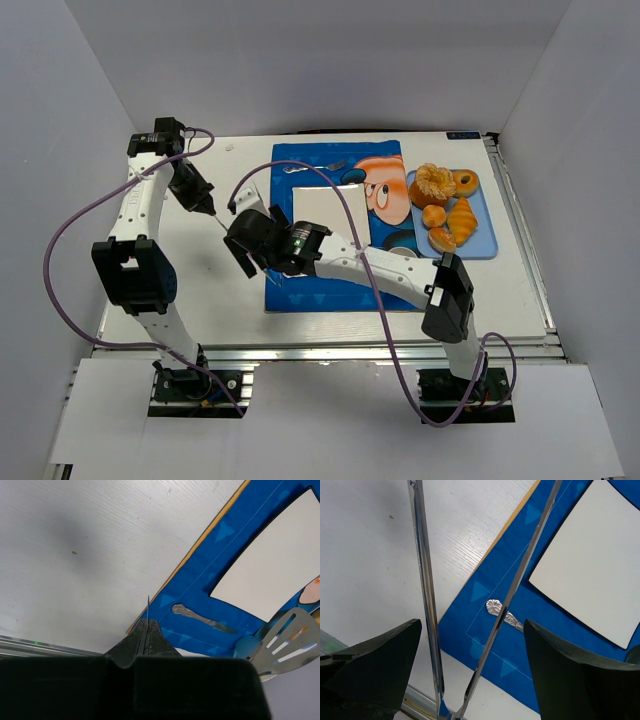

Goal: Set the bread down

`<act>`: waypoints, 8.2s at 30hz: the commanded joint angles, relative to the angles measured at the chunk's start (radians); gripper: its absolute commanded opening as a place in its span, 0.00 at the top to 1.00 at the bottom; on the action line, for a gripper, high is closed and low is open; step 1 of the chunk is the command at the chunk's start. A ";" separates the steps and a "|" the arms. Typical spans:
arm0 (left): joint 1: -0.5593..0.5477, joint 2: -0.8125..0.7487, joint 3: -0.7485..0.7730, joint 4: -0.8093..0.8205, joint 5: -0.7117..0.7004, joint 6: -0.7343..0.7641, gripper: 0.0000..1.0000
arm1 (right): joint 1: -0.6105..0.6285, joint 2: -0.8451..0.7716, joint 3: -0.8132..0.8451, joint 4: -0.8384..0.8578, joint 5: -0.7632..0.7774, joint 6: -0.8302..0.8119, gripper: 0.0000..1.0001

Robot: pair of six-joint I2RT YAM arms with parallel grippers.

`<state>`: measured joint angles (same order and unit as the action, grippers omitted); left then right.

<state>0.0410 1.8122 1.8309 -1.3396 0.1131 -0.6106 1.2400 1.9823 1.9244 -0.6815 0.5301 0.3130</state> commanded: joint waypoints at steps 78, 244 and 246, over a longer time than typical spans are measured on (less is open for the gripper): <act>0.049 -0.103 0.212 -0.069 -0.230 0.015 0.65 | -0.140 0.079 0.205 -0.117 0.053 0.153 0.52; 0.020 -0.544 -0.002 -0.006 -0.294 -0.135 0.58 | -0.056 0.205 0.320 -0.021 -0.209 0.451 0.48; 0.020 -0.560 -0.007 -0.007 -0.285 -0.132 0.58 | -0.051 0.259 0.296 0.003 -0.219 0.491 0.48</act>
<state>0.0650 1.2873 1.8023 -1.3365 -0.1543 -0.7227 1.1809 2.2089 2.1849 -0.7563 0.2909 0.7242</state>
